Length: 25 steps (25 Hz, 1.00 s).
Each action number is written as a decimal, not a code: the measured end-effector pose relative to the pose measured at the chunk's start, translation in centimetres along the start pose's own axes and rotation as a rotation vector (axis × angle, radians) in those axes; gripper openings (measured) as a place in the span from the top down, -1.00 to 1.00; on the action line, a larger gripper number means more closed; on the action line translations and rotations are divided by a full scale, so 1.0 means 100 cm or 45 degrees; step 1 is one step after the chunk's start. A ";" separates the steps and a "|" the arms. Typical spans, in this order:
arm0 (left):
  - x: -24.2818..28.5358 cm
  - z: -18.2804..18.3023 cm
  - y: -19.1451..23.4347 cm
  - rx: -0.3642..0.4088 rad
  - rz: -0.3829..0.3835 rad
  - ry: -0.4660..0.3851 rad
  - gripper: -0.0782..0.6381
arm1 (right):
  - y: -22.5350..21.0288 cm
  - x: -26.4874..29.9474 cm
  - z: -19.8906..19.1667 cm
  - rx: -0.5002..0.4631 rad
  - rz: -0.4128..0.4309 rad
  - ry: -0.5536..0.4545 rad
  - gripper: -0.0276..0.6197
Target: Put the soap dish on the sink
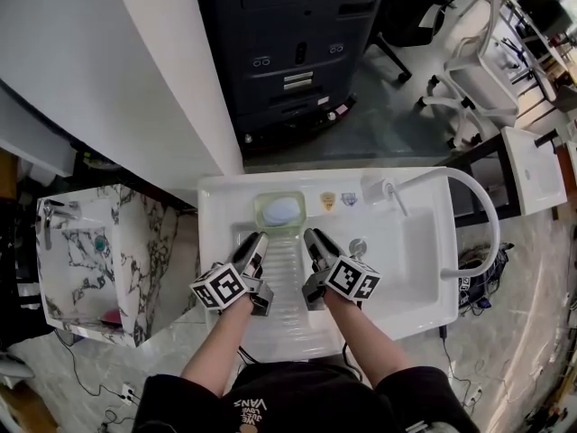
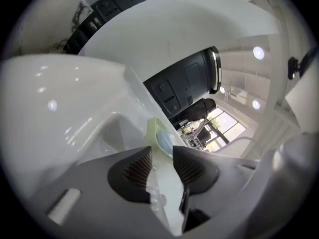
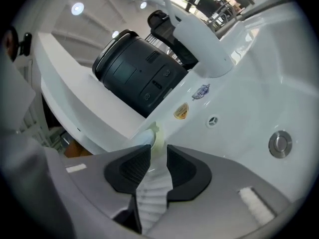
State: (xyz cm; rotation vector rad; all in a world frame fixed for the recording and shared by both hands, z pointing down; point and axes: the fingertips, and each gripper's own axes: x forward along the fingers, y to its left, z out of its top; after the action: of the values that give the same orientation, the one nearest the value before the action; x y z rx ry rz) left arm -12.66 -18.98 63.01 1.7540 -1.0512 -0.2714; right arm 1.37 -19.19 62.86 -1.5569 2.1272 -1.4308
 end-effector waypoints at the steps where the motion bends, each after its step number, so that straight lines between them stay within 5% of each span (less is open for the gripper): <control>1: -0.001 0.000 0.001 0.066 0.021 0.010 0.30 | 0.002 0.000 -0.001 -0.045 -0.001 0.007 0.59; 5: -0.002 -0.001 -0.001 0.258 0.055 0.049 0.33 | 0.011 0.000 -0.006 -0.203 -0.007 0.028 0.75; 13: 0.000 -0.011 0.002 0.459 0.085 0.152 0.64 | 0.020 0.006 -0.012 -0.405 -0.007 0.069 0.91; 25: 0.018 -0.002 0.005 0.479 0.110 0.168 0.64 | 0.020 0.023 -0.008 -0.426 -0.015 0.100 0.91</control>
State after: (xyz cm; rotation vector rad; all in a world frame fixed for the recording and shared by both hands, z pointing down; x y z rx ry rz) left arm -11.75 -20.26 64.03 2.0215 -1.1305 0.1033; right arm -1.50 -20.57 62.67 -1.6433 2.5125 -1.2039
